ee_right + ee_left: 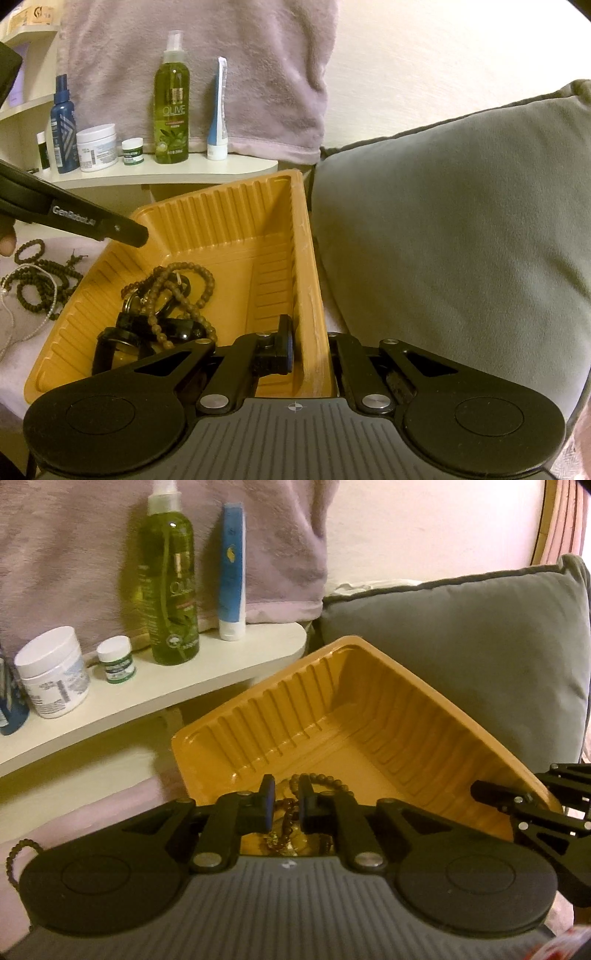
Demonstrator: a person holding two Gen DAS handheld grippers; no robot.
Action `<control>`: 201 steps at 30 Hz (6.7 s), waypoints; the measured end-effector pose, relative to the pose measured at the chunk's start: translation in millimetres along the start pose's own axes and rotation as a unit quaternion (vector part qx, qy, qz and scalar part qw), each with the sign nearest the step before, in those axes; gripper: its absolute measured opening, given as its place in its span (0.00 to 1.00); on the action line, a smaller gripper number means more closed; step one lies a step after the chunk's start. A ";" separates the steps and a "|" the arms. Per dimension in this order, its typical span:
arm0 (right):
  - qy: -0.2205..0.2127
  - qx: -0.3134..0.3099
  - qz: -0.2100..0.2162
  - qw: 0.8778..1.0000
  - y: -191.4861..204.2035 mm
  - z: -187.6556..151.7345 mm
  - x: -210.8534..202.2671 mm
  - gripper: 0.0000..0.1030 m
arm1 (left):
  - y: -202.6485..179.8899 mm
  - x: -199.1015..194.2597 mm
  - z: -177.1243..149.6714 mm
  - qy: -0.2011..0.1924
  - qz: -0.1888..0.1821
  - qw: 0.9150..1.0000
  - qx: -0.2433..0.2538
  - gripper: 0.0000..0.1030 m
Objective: Organize jewelry
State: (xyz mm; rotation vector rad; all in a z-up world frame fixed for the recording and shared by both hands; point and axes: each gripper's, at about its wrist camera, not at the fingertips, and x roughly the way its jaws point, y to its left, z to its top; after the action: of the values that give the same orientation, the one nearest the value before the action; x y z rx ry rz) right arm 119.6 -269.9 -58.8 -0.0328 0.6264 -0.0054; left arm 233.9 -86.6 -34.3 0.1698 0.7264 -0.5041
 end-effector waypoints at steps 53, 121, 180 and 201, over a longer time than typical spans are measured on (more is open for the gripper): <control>0.008 -0.011 -0.010 1.000 2.8 2.2 2.8 0.06 | 185.2 -33.6 -66.5 0.052 0.118 0.992 -0.002 0.06; -0.007 0.000 0.006 1.000 0.6 1.3 -4.4 0.04 | 67.0 -71.5 -22.2 -0.039 0.059 0.997 -0.035 0.33; 0.003 -0.016 -0.002 1.000 1.8 1.9 -2.7 0.04 | 109.3 -95.5 -110.1 -0.034 0.162 0.981 -0.098 0.08; -0.003 -0.004 0.005 1.000 -0.7 0.8 -5.1 0.04 | -30.5 -46.3 -72.8 -0.024 -0.006 1.000 -0.006 0.08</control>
State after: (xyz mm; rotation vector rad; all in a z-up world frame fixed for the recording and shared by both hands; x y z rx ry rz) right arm 115.9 -270.5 -55.1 -0.0366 0.6196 0.0066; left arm 146.3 -72.2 -56.4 0.1409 0.6838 -0.5134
